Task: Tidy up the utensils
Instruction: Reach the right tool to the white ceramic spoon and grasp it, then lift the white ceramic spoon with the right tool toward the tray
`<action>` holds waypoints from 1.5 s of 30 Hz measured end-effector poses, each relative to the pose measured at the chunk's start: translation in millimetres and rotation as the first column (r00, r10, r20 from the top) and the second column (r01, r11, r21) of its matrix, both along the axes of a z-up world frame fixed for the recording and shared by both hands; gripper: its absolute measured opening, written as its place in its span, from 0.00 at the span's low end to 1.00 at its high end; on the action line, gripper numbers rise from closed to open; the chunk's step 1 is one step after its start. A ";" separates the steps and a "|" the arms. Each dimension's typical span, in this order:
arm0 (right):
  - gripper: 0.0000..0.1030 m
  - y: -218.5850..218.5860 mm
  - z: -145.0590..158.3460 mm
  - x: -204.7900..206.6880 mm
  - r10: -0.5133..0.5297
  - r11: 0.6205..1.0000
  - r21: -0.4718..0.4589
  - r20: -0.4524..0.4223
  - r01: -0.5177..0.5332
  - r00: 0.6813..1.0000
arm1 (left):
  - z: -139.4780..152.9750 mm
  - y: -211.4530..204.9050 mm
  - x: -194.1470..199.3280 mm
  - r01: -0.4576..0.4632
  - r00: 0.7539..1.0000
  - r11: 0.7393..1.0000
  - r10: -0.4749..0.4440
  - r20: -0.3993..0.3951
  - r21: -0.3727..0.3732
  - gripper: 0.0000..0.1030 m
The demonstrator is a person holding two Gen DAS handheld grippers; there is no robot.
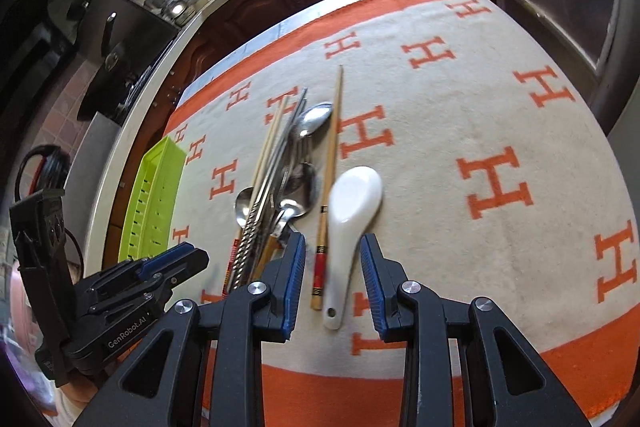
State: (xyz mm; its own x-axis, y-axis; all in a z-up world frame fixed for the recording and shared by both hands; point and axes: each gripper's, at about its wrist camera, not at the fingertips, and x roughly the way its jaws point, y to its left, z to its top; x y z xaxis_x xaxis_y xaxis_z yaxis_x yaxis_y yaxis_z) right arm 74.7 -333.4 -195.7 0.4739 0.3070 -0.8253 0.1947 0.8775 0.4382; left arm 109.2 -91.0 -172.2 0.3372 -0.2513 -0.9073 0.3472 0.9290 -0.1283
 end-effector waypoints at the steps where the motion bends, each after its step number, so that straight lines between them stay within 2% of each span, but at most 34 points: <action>1: 0.29 -5.0 -3.6 0.7 -0.008 1.000 0.011 -0.005 0.008 1.000 | -1.0 -2.2 0.9 0.001 1.000 1.000 -0.001 -0.004 0.000 0.19; 10: 0.29 -18.6 -40.4 15.7 -0.026 0.992 0.122 -0.044 0.031 0.999 | -1.9 -27.9 5.2 0.063 0.998 0.997 -0.064 -0.017 -0.037 0.19; 13: 0.28 -16.9 -46.3 21.2 -0.019 0.988 0.155 -0.022 0.022 1.000 | -1.0 -35.9 6.9 0.087 0.996 0.994 -0.089 -0.025 -0.068 0.19; 18: 0.25 -10.5 -57.4 33.2 -0.001 0.977 0.214 -0.005 0.002 1.000 | -3.6 -43.8 10.3 0.101 0.994 0.991 -0.105 -0.035 -0.092 0.19; 21: 0.16 -3.4 -63.5 41.0 0.020 0.969 0.248 0.000 -0.020 1.000 | -7.4 -45.3 12.2 0.100 0.993 0.990 -0.106 -0.052 -0.103 0.19; 23: 0.14 2.1 -64.8 43.7 0.031 0.970 0.243 0.010 -0.032 0.999 | -9.8 -45.5 13.2 0.097 0.993 0.989 -0.104 -0.064 -0.110 0.19; 26: 0.12 14.2 -58.7 46.0 0.057 0.985 0.163 0.046 -0.064 0.997 | -12.6 -47.3 14.2 0.099 0.992 0.989 -0.107 -0.071 -0.110 0.19; 29: 0.07 19.8 -53.2 46.3 0.077 0.988 0.125 0.063 -0.085 0.995 | -13.2 -50.1 13.0 0.118 0.990 0.987 -0.126 -0.067 -0.108 0.19; 36: 0.06 19.8 -45.2 41.8 0.075 0.992 0.098 0.070 -0.082 0.995 | -18.5 -58.9 13.0 0.148 0.986 0.986 -0.153 -0.063 -0.077 0.18; 41: 0.06 11.6 -43.5 36.8 0.071 0.993 0.095 0.073 -0.077 0.995 | -30.2 -63.4 15.2 0.159 0.982 0.986 -0.163 -0.096 -0.043 0.14; 45: 0.06 10.0 -46.0 36.3 0.068 0.992 0.100 0.070 -0.075 0.995 | -33.3 -64.9 15.5 0.168 0.983 0.985 -0.170 -0.074 -0.042 0.12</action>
